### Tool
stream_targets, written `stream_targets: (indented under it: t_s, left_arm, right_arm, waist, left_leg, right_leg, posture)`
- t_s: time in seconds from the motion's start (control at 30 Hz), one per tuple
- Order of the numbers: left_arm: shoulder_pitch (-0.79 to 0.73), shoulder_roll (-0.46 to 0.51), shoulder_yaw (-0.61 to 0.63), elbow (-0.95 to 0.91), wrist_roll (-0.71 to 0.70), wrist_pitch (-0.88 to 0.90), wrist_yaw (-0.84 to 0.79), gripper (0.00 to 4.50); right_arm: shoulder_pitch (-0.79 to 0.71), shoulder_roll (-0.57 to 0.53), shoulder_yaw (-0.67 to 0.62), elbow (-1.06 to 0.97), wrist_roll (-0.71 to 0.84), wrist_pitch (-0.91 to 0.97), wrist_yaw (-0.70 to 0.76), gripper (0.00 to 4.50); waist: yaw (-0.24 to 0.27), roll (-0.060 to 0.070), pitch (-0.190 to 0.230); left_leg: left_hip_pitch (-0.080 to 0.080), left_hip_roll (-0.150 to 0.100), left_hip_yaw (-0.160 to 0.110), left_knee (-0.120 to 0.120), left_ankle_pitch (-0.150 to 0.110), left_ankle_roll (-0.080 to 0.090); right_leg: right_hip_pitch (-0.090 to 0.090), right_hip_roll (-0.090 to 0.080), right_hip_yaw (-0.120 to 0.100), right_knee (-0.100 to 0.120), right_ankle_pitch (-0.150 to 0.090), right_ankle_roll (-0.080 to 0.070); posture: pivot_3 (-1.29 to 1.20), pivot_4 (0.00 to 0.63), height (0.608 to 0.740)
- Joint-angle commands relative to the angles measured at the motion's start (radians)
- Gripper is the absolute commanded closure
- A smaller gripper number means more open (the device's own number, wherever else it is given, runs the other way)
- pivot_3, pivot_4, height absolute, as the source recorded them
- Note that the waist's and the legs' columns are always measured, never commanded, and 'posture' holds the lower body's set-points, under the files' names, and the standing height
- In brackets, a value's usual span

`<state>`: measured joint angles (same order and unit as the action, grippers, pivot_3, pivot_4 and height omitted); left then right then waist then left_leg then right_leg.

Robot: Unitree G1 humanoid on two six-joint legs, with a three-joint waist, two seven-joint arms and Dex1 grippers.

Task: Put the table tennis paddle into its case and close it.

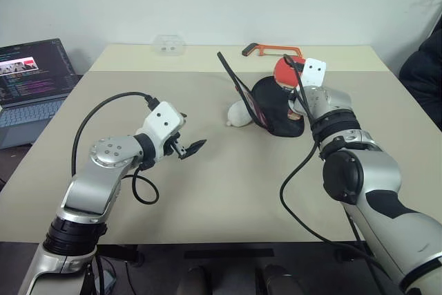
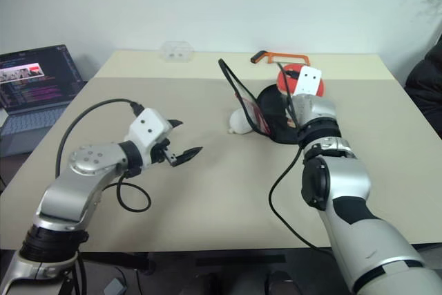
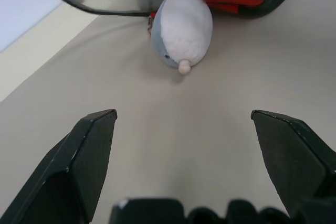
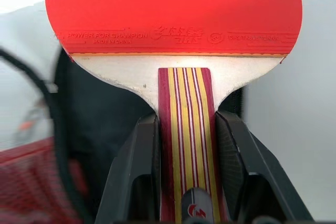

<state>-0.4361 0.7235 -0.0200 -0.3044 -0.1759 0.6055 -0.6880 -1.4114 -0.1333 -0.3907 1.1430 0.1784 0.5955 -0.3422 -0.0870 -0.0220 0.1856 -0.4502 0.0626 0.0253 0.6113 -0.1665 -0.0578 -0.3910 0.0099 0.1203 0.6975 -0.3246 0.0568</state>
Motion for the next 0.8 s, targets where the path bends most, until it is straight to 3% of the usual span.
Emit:
stream_targets:
  t_s: [0.03, 0.8]
  left_arm:
    - [0.005, 0.02, 0.045, -0.06, -0.003, 0.008, 0.011, 0.0]
    - [0.059, 0.03, 0.078, -0.147, 0.0, 0.079, 0.048, 0.0]
  right_arm:
    - [-0.049, 0.014, 0.024, 0.004, -0.001, -0.05, 0.018, 3.39]
    - [0.002, 0.036, 0.083, 0.115, -0.046, -0.157, 0.042, 3.39]
  waist:
    - [0.0, 0.0, 0.0]
    - [0.0, 0.0, 0.0]
  left_leg:
    - [0.0, 0.0, 0.0, 0.0, 0.0, 0.0]
    - [0.0, 0.0, -0.001, 0.0, 0.0, 0.0]
  right_leg:
    - [0.0, 0.0, 0.0, 0.0, 0.0, 0.0]
    - [0.0, 0.0, 0.0, 0.0, 0.0, 0.0]
  posture:
    - [0.0, 0.15, 0.74]
    - [0.0, 0.15, 0.74]
